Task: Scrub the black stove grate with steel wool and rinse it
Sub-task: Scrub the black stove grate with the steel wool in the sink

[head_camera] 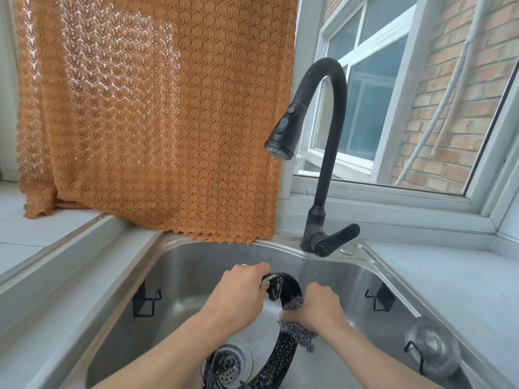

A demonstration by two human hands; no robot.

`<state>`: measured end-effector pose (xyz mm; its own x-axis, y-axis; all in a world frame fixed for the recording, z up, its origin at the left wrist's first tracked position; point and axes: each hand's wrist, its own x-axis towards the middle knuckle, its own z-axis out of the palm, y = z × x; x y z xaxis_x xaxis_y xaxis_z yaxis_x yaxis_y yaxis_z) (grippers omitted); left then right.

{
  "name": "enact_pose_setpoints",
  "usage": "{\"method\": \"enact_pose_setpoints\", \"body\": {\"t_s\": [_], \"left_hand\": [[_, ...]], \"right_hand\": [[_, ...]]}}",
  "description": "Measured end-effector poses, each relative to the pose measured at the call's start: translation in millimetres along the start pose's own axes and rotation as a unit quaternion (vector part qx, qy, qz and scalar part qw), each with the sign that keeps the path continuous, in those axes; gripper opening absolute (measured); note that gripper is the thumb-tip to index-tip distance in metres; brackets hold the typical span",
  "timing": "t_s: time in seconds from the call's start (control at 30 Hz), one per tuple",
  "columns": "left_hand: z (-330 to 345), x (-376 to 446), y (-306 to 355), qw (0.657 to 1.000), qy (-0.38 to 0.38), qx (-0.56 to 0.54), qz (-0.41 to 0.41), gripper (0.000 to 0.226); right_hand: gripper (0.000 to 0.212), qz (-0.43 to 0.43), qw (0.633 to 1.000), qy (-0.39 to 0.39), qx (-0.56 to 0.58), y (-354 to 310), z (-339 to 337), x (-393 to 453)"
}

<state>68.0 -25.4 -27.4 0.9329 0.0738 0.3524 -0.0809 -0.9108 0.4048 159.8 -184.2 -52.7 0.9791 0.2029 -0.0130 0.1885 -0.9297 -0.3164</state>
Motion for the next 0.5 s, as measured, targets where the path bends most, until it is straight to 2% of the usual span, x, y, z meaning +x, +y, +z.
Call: {"method": "enact_pose_setpoints", "body": {"t_s": [0.27, 0.43, 0.5], "left_hand": [[2, 2, -4, 1.000, 0.011, 0.006, -0.001, 0.013], [1, 3, -7, 1.000, 0.017, 0.000, 0.000, 0.014], [1, 3, -9, 1.000, 0.019, -0.003, 0.001, 0.013]], "right_hand": [[0.057, -0.072, 0.991, 0.112, 0.032, -13, -8, -4], [0.041, -0.178, 0.972, 0.151, 0.042, -24, -19, -19], [0.045, -0.220, 0.961, 0.164, 0.029, -24, -20, -20]]}}
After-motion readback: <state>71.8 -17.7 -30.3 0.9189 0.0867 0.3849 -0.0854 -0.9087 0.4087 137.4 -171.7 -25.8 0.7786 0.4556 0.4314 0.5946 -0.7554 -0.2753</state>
